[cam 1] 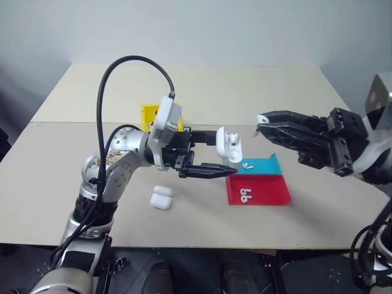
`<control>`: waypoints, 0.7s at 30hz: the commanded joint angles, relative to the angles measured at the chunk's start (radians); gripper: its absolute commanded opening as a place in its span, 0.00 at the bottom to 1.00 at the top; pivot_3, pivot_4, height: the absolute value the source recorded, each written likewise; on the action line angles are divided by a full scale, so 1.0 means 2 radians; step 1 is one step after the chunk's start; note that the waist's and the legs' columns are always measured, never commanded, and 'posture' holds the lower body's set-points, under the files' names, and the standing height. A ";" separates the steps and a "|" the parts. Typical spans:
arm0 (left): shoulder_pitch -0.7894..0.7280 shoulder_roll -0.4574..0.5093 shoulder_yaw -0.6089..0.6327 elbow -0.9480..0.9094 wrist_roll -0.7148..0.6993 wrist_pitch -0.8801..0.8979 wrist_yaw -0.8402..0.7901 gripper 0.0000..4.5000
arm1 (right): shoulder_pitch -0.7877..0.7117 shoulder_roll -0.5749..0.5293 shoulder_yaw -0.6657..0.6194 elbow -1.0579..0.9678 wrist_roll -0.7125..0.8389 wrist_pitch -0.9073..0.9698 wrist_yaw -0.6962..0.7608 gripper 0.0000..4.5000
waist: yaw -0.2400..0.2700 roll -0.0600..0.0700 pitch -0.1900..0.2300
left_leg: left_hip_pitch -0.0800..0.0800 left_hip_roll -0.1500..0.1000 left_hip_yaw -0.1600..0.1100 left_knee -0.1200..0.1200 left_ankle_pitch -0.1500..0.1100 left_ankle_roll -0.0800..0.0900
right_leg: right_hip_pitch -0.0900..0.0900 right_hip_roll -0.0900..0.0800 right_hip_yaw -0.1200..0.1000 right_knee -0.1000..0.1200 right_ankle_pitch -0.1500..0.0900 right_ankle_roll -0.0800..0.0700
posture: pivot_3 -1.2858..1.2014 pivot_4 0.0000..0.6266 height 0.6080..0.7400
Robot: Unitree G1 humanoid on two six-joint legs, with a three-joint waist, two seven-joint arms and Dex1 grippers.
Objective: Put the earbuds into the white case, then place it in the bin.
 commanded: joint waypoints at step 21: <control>-0.004 0.002 0.004 -0.019 0.003 -0.009 0.001 0.61 | 0.018 -0.040 0.077 -0.026 0.058 -0.023 -0.059 0.14 | 0.000 0.000 0.000 | 0.000 0.000 0.000 0.000 0.000 0.000 | 0.000 0.000 0.000 -0.001 0.000 0.000 | 0.52 0.24 1.00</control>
